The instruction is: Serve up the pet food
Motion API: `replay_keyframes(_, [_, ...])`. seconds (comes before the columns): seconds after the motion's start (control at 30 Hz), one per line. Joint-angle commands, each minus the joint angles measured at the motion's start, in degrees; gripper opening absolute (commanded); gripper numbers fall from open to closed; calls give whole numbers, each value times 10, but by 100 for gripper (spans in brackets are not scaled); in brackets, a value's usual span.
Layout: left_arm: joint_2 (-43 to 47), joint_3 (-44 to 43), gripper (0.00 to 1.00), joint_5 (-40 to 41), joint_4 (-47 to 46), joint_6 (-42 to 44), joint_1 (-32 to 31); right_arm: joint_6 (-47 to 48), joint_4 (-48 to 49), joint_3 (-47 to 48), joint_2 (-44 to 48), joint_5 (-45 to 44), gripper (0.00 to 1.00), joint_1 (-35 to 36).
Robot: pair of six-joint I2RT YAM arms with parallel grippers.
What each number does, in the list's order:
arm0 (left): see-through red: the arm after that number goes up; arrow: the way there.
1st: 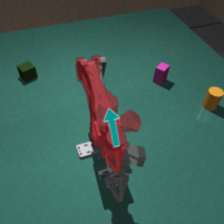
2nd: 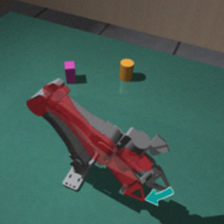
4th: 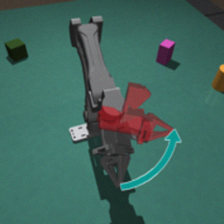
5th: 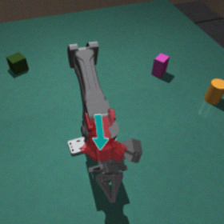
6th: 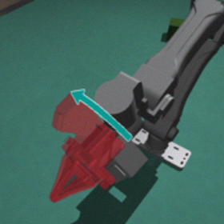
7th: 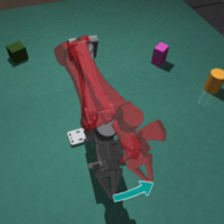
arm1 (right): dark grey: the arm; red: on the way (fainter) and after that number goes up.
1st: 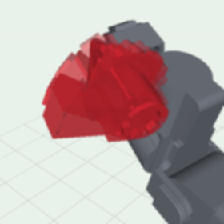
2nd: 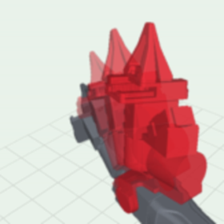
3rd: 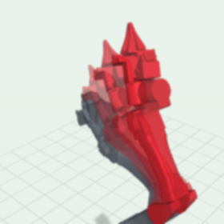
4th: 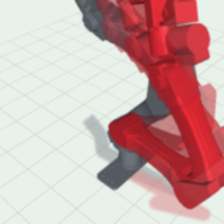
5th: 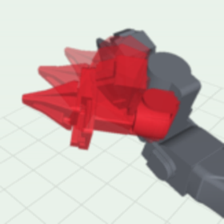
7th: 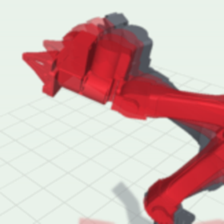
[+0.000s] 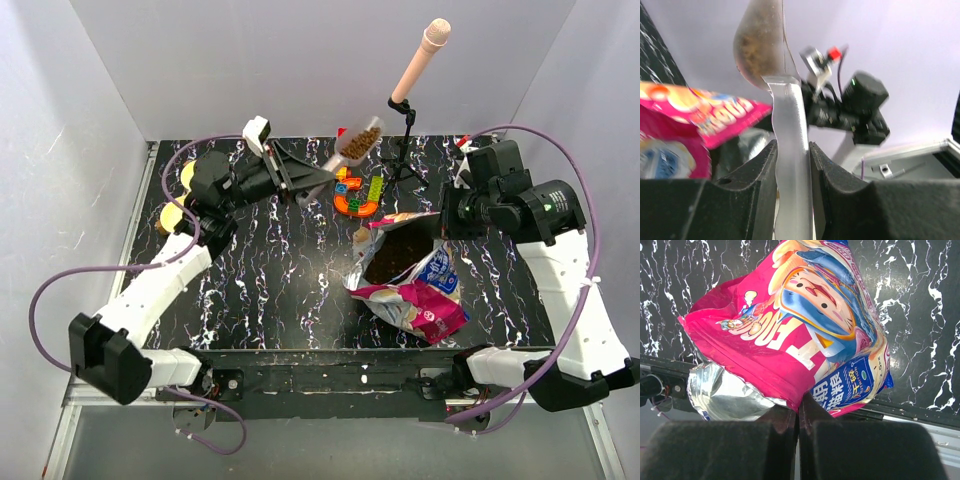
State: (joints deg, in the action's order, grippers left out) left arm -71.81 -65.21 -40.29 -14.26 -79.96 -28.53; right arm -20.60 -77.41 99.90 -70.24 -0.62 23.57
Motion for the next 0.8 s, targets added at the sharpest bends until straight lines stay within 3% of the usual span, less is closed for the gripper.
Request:
replay_keyframes(0.0, [-38,-30,0,42,-49,0,52,-9,86,26,55,39,1,-3])
replay_keyframes(0.17, [-104,-11,0,39,-147,-8,138,-15,83,23,61,56,1,-3])
replay_keyframes(0.5, [-234,14,0,-50,-310,-30,357,-8,74,21,73,60,1,-4])
replay_keyframes(0.77, [-236,78,0,-58,-278,3,438,0,72,5,83,49,1,-3])
